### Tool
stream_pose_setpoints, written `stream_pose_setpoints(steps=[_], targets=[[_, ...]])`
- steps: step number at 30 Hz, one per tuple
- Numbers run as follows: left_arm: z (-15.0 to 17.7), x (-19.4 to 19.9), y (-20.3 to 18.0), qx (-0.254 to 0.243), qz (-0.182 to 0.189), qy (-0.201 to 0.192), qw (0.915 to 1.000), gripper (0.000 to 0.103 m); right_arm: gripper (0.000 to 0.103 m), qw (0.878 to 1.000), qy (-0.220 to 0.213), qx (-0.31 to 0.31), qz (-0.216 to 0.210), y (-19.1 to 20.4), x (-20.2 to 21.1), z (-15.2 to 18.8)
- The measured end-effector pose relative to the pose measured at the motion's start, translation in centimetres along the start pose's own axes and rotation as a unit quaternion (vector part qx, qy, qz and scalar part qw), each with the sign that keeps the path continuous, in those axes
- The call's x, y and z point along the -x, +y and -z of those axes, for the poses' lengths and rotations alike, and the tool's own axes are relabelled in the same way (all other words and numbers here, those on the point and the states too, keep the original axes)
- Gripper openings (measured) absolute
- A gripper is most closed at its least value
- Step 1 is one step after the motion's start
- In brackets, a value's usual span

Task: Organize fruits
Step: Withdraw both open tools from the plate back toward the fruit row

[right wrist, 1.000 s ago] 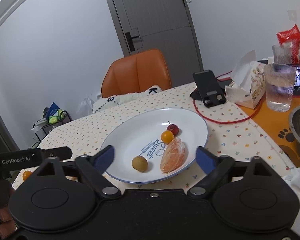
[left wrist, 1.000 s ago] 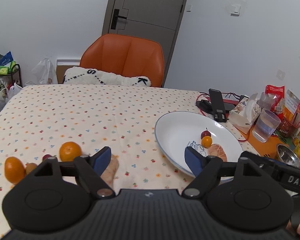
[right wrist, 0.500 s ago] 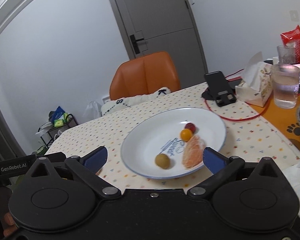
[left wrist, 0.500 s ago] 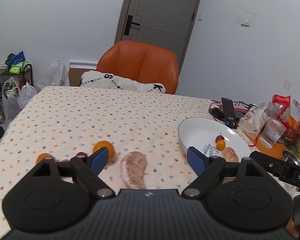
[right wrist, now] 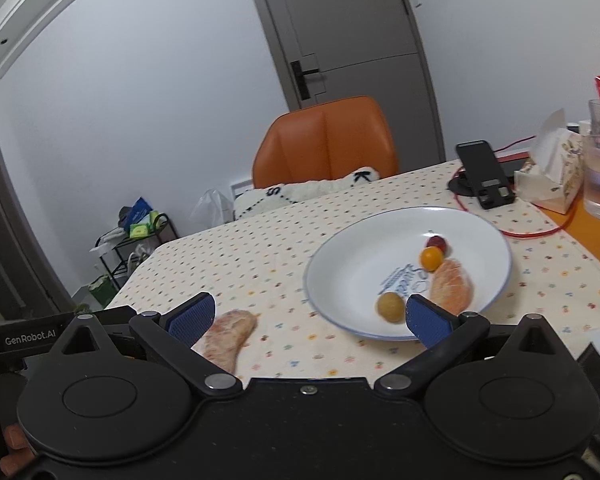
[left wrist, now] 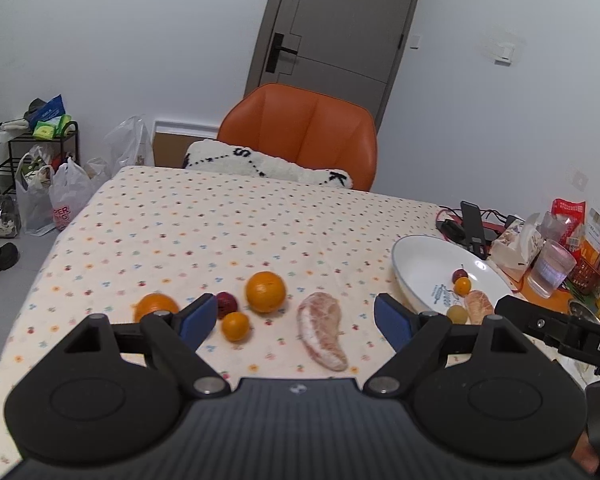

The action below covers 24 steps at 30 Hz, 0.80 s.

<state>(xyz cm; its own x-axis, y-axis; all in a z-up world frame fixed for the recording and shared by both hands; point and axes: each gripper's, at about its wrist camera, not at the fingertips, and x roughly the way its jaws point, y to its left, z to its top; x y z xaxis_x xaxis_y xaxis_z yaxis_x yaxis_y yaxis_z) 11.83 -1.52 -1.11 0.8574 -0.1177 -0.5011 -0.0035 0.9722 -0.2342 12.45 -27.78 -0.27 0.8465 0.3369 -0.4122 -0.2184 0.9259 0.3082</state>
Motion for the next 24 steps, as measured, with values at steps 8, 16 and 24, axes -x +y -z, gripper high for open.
stream_pose_setpoints(steps=[8,16,24], targets=[[0.6,0.7,2.4,0.009,-0.001,0.000,1.0000,0.084,0.103,1.000,0.010,0.014,-0.015,2.3,-1.0,0.6],[1.0,0.6,4.2,0.018,-0.006,0.003,0.9998,0.083,0.100,0.999,0.022,0.029,-0.025,3.9,-1.9,0.9],[1.2,-0.1,6.0,0.031,-0.018,0.003,0.9994,0.079,0.093,0.998,0.041,0.038,-0.037,5.3,-3.3,1.4]])
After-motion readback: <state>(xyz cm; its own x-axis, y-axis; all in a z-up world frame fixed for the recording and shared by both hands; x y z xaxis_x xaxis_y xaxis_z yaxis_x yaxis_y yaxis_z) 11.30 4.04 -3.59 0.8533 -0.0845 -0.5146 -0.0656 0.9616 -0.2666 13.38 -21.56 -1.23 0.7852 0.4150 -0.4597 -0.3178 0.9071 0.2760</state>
